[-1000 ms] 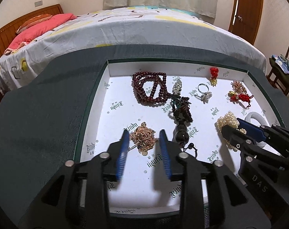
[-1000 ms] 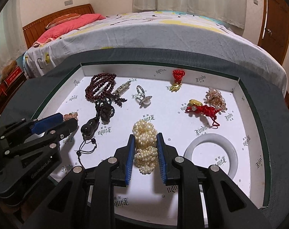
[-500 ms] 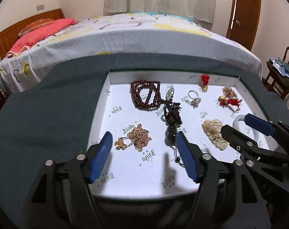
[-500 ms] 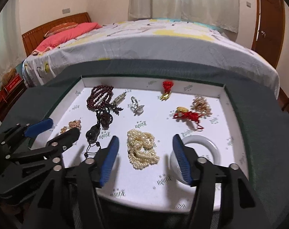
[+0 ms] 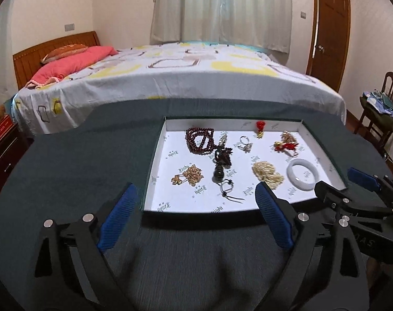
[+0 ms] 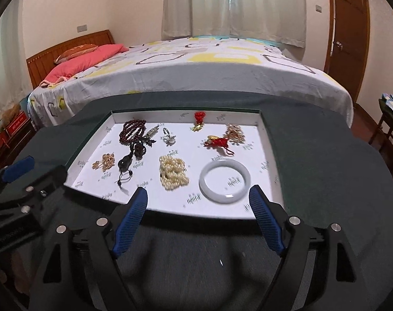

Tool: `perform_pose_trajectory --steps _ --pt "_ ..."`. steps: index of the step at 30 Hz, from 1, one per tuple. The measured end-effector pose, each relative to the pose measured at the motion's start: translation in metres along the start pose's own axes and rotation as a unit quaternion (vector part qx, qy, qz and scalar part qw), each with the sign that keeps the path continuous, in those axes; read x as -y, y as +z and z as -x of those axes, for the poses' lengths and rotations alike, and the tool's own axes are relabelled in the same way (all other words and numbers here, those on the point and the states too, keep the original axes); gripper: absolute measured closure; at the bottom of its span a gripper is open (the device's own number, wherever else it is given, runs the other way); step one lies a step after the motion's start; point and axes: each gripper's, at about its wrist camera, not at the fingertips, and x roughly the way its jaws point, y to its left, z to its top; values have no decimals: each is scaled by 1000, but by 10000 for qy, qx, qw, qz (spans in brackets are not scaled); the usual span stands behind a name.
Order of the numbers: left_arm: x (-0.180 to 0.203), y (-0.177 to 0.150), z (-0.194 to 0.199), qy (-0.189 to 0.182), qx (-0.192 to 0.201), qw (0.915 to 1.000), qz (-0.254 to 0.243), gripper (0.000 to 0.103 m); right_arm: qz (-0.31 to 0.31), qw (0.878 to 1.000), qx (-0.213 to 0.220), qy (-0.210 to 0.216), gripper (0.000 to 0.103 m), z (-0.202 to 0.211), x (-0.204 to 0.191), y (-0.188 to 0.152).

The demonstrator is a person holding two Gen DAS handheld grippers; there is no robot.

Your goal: Organize jewelry

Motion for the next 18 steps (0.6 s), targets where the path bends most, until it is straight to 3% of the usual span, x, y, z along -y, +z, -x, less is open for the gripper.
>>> perform_pose_trajectory --steps 10,18 --pt "4 -5 74 162 538 9984 -35 7 -11 9990 448 -14 24 69 4 -8" --pt "-6 -6 122 372 890 9951 224 4 89 9967 801 -5 22 117 0 -11"
